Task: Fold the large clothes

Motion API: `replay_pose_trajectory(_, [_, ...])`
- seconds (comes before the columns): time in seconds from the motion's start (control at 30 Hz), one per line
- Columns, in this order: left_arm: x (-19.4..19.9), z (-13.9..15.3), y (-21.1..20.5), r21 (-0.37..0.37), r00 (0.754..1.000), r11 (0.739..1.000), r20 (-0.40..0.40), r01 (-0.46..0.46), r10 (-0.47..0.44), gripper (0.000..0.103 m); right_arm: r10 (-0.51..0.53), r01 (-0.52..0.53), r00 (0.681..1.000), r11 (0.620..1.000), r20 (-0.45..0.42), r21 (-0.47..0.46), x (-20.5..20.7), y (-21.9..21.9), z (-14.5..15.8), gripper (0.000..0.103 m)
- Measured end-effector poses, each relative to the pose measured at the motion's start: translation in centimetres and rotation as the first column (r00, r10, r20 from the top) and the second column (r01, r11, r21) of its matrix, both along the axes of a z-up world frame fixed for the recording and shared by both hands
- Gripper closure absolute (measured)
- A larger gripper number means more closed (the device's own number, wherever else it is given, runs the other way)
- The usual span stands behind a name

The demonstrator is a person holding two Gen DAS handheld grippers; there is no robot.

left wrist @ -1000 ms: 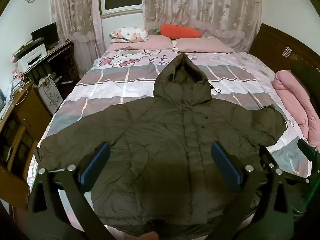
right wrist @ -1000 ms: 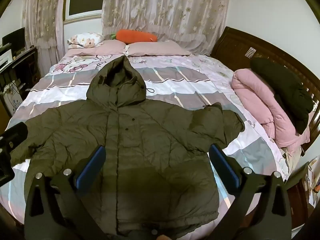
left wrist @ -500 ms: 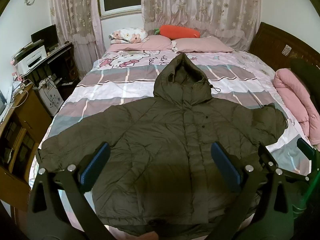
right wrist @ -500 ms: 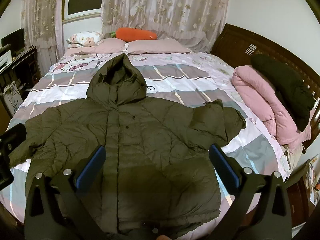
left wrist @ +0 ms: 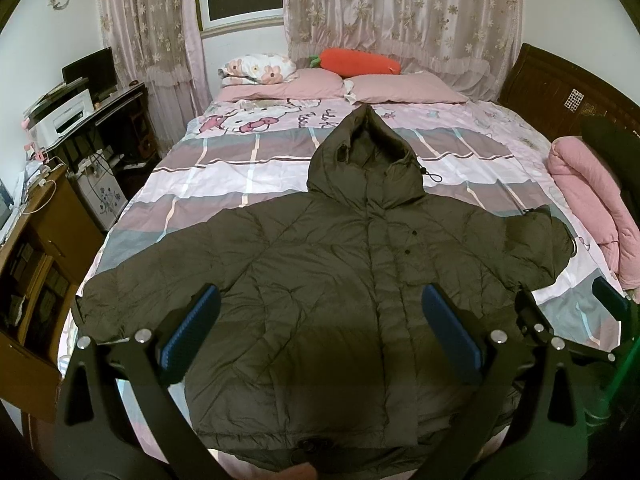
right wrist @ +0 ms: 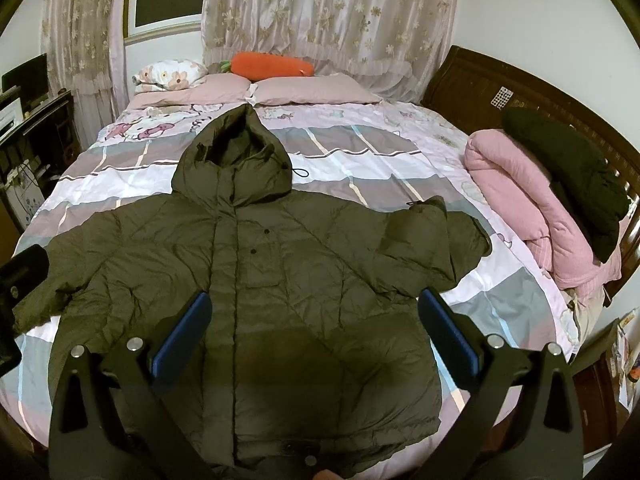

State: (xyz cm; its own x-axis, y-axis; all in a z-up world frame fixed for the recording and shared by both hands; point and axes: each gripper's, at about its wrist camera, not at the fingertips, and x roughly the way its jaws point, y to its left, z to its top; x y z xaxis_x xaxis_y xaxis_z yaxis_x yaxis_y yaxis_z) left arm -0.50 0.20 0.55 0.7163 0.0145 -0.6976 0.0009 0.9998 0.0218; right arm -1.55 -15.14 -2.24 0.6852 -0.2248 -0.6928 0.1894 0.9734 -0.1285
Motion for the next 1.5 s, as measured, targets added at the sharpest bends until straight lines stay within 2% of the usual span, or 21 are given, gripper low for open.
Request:
replay_pose_trajectory(0.53, [0.1, -0.1, -0.1, 0.001, 1.0, 1.0, -0.002, 0.001, -0.001, 0.002, 0.0, 0.0, 1.0, 1.0, -0.009, -0.001, 0.2, -0.1, 0.0, 0.001])
replay_pose_trajectory(0.67, [0.0, 0.0, 0.0, 0.0, 1.0, 1.0, -0.004, 0.001, -0.001, 0.002, 0.001, -0.001, 1.0, 1.0, -0.012, -0.001, -0.1, 0.2, -1.5, 0.001])
replay_pose_trajectory(1.37, [-0.2, 0.4, 0.5, -0.001, 1.0, 1.0, -0.01, 0.002, -0.002, 0.002, 0.002, -0.002, 1.0, 1.0, -0.025, -0.006, 0.2, 0.4, -1.8, 0.001])
replay_pose_trajectory(1.4, [-0.4, -0.5, 0.8, -0.001, 1.0, 1.0, -0.009, 0.001, -0.001, 0.002, 0.002, -0.002, 1.0, 1.0, -0.026, -0.007, 0.1, 0.5, -1.9, 0.001])
replay_pose_trajectory(1.5, [-0.4, -0.5, 0.8, -0.002, 1.0, 1.0, -0.01, 0.001, -0.001, 0.002, 0.002, -0.002, 1.0, 1.0, -0.026, -0.008, 0.1, 0.6, -2.1, 0.001])
